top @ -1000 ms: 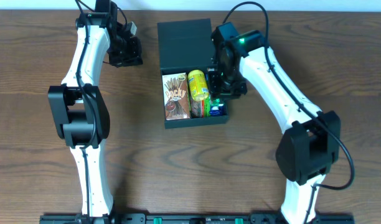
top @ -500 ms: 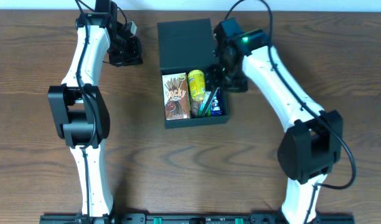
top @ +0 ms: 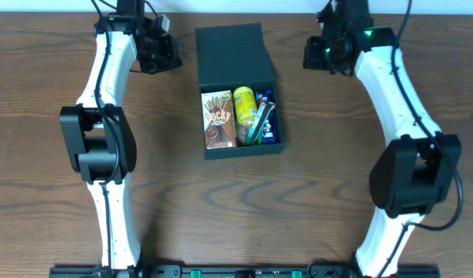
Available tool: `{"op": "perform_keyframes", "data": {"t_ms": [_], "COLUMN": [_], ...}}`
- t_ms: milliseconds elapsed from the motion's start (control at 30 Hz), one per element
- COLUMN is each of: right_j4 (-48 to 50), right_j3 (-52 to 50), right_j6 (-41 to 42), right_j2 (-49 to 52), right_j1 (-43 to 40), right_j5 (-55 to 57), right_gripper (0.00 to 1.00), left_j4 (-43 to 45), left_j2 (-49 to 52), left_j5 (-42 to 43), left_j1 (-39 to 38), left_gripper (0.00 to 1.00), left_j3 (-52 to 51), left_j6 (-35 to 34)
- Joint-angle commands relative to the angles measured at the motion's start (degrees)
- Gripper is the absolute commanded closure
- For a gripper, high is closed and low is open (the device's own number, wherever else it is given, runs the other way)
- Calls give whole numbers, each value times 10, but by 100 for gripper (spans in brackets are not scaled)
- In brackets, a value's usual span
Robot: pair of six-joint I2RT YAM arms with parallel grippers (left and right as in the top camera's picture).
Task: Pack container
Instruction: 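Raise both grippers to the box lid edges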
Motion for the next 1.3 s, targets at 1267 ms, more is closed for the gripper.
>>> {"op": "perform_keyframes", "data": {"t_ms": [1267], "right_j4": [218], "right_j3": [96], "right_j6": [13], "right_j2": [271], "right_j1": [-13], "right_j5": [-504], "right_gripper": [99], "left_j4": [112], "left_j2": [81], "left_j5": [95], "left_j1": [-45], "left_gripper": [94], "left_j3": [2], "left_j6": [-225]}}
